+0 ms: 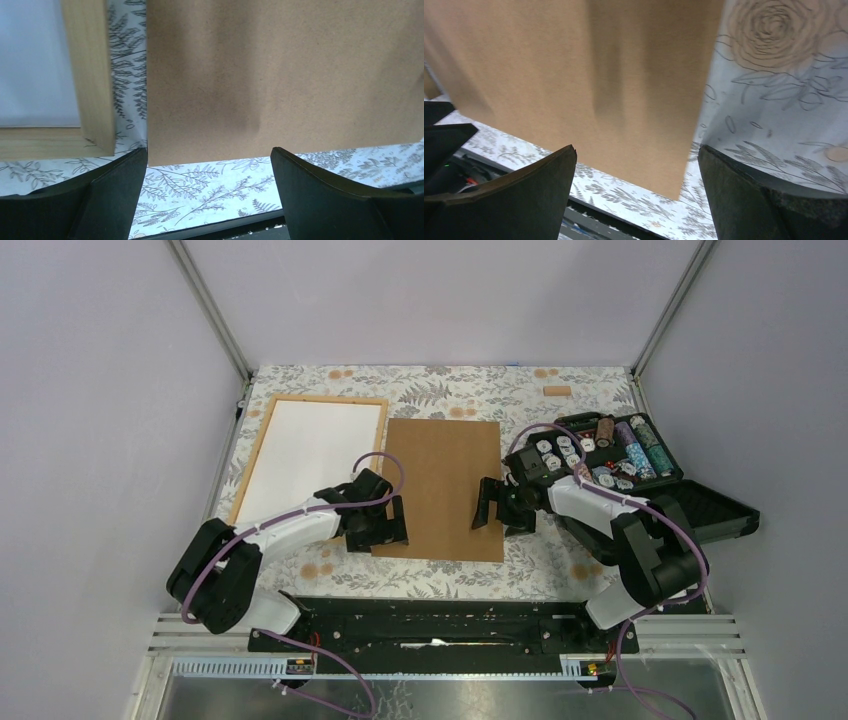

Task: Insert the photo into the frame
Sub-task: Pick up the photo frame item at the center of the board.

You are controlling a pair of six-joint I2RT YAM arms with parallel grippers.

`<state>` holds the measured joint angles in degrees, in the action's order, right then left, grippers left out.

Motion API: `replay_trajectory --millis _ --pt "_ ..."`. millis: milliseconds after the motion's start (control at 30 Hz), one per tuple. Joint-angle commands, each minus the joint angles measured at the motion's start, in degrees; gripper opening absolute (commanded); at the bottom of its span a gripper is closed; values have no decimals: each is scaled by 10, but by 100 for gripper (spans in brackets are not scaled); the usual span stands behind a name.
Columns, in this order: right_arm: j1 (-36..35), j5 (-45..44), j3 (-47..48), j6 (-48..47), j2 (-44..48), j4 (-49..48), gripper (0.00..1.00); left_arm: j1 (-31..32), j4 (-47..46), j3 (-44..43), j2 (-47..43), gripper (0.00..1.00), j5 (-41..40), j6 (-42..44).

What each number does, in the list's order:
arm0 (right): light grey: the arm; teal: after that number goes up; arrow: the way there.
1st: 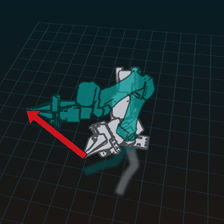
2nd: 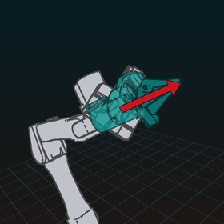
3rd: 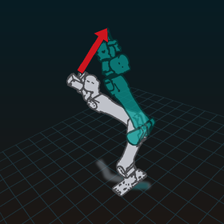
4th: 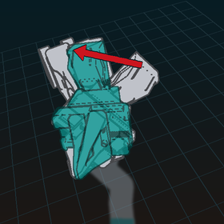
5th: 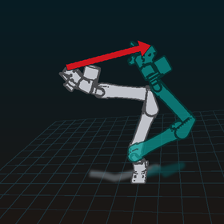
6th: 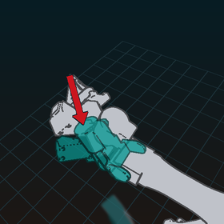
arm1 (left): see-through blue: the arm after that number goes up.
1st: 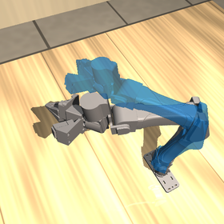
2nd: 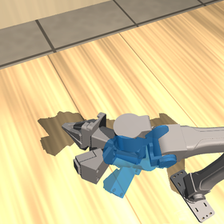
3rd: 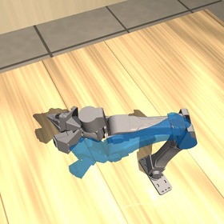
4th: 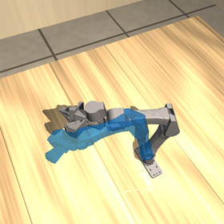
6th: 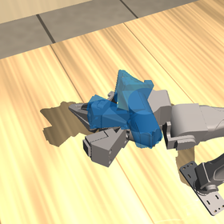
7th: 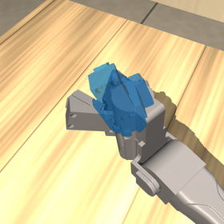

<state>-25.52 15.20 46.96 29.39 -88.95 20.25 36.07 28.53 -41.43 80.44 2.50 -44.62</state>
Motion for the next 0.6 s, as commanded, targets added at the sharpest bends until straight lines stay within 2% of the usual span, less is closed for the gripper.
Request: replay_trajectory --millis 0,267,433,567 --pt "-11 53 -27 27 -24 -50 100 0 -48 14 27 99 63 -11" --pt "-15 90 -66 70 1 -92 100 0 -122 40 54 98 156 -32" --pt "-15 140 -89 130 70 -133 100 0 -171 56 72 98 206 -52" --pt "-16 168 -94 183 129 -163 100 0 -183 65 62 98 215 -62"
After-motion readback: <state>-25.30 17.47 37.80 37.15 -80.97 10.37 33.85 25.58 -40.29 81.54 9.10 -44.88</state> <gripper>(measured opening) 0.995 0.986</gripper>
